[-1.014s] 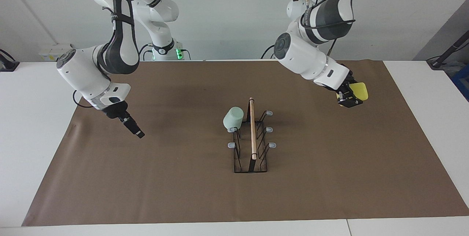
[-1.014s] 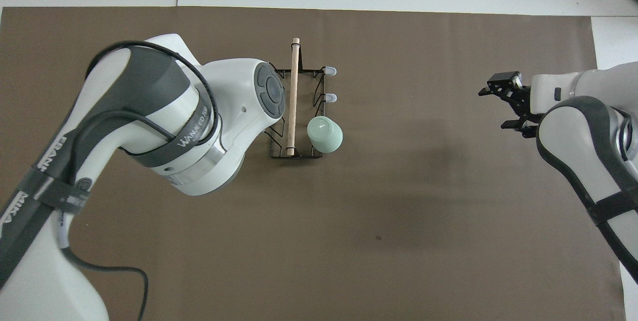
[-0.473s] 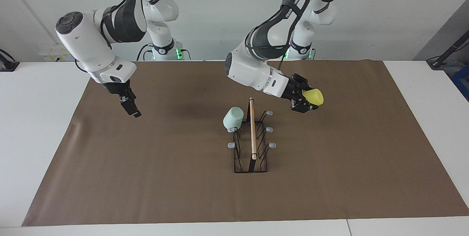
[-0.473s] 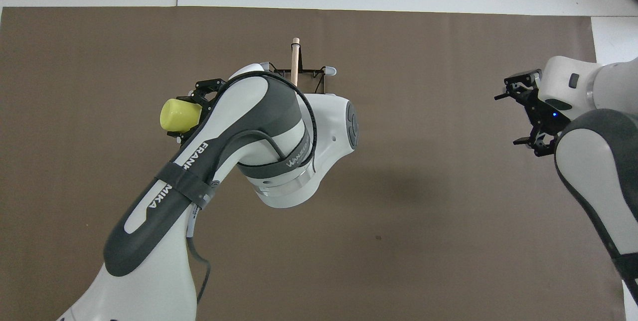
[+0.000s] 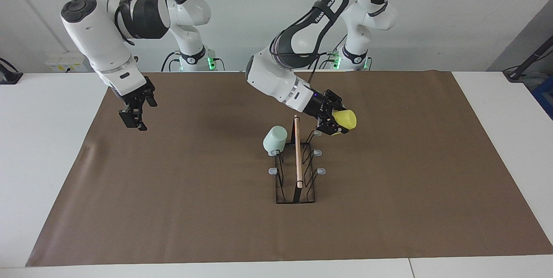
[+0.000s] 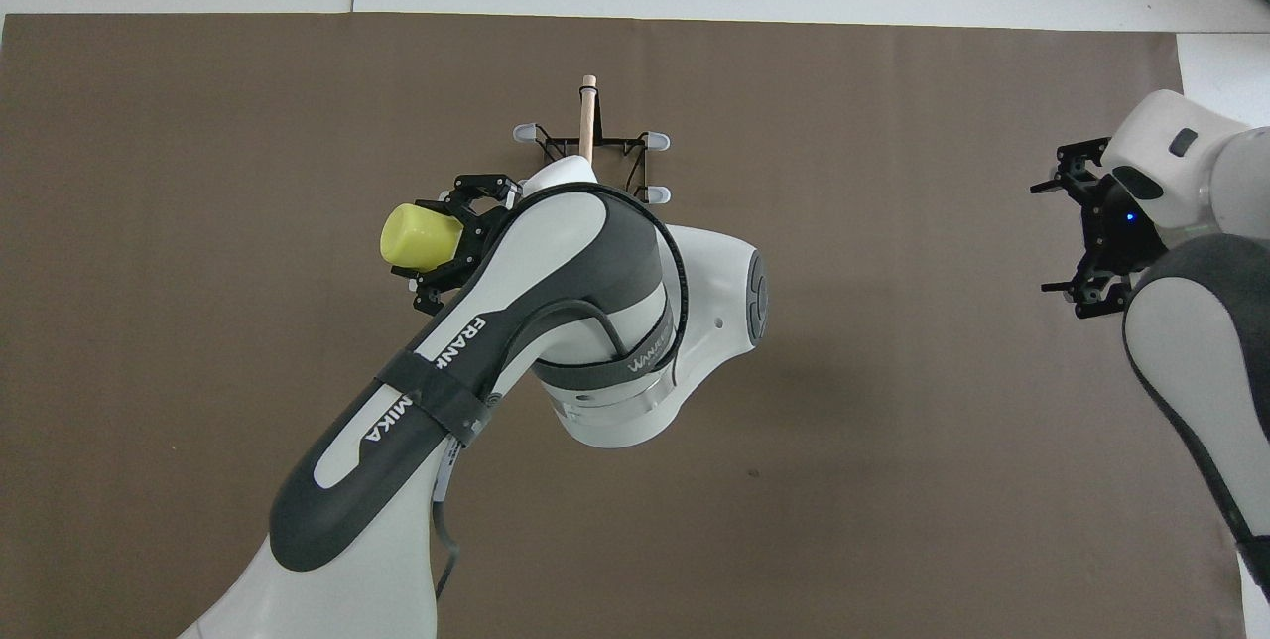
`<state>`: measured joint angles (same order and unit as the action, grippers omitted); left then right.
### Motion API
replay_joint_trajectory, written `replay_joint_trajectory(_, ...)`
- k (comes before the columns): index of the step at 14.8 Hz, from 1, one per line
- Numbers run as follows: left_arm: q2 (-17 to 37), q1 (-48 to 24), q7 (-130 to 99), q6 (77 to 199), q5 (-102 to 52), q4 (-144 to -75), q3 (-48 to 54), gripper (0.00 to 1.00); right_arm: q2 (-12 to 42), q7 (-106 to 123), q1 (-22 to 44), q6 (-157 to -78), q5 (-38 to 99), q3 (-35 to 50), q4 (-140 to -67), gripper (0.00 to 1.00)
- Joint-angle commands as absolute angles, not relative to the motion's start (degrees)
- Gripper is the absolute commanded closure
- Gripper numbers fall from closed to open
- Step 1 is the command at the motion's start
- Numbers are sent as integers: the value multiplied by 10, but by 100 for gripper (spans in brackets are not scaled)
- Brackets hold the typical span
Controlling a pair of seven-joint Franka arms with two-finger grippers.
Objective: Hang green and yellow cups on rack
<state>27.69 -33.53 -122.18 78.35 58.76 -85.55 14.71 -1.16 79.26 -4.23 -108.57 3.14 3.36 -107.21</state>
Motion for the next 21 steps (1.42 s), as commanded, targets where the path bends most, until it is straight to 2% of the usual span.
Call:
replay_joint_trajectory(1, 285, -350, -1240, 809, 562, -846, 137, 100, -31, 648, -47, -1041, 19, 40, -1071, 0)
replay_joint_trajectory(8, 281, -367, -1279, 827, 549, -865, 137, 100, -66, 422, -44, -968, 25, 54, -1071, 0)
replay_joint_trajectory(12, 276, -375, -1291, 831, 548, -879, 137, 100, -72, 226, -44, -935, 29, 90, -1058, 0)
replay_joint_trajectory(15, 276, -375, -1295, 838, 548, -882, 137, 100, -72, 86, -45, -943, 31, 103, -1056, 0)
replay_joint_trajectory(21, 276, -375, -1303, 844, 549, -886, 137, 100, -69, 81, -55, -972, 33, 98, -1059, 0)
